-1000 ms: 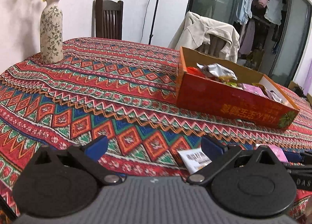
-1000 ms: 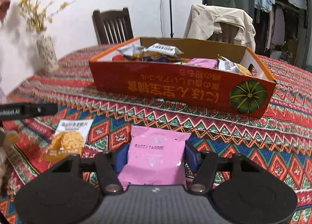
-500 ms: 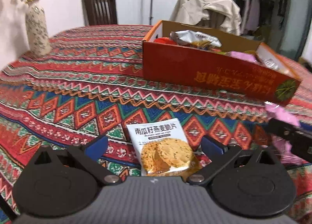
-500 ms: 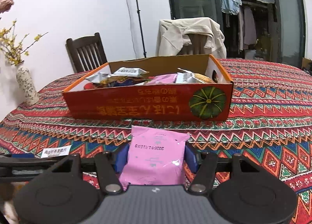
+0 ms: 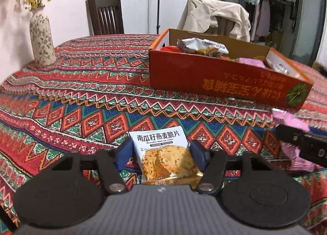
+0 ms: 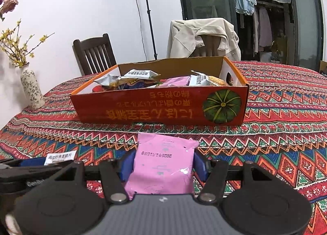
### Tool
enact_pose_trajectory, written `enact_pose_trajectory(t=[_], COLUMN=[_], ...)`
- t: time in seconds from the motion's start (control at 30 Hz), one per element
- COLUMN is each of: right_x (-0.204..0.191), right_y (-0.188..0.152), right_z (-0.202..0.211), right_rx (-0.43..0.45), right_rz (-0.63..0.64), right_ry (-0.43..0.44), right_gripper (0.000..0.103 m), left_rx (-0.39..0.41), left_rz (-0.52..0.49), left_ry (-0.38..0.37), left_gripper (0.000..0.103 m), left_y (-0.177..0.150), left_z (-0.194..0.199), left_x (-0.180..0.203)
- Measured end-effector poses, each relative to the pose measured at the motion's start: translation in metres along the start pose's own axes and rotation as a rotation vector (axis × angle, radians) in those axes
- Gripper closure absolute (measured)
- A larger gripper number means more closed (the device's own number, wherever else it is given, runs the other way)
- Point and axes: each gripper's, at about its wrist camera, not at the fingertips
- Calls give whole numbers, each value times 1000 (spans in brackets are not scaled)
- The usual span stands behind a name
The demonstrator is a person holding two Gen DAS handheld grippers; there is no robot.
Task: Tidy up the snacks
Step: 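Grasp the pink packet with the right tool while the left tool grasps the biscuit packet, then lift both packets and carry them over the orange box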
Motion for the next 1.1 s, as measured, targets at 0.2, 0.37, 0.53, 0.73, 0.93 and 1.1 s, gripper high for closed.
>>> enact_pose_trajectory(t=[0.2,0.37,0.53,0.73,0.93,1.1], right_x=[0,0,-3,-6,-3,2], right_y=[-1,-1,1,17,55,91], right_z=[-4,-5,-1,12,25,23], right_rx=[-14,-3,21,66,149,211], right_rz=[-3,-4,2,5,16,22], right_ry=[-9,-16,-15,-18,-52,-73], right_gripper=[43,43,43,43,43,43], left_rx=[13,42,85,170,225,246], left_rz=[24,24,9,-19,-49,-40], left_ry=[-67,-103,-132,-156,-177,-184], left_gripper=[53,55,55,55,55,55], left_y=[0,2,11,42,88,125], left_z=[4,12,23,39,41,28], left_x=[-9,-8,-7,-2,13,27])
Point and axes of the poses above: each gripper's, at about its wrist camera, not at the fingertips, and z roughly against the way its jaws point, x to its right, y to its top, and after that the axes turned 6 degrees about -z, right-handed
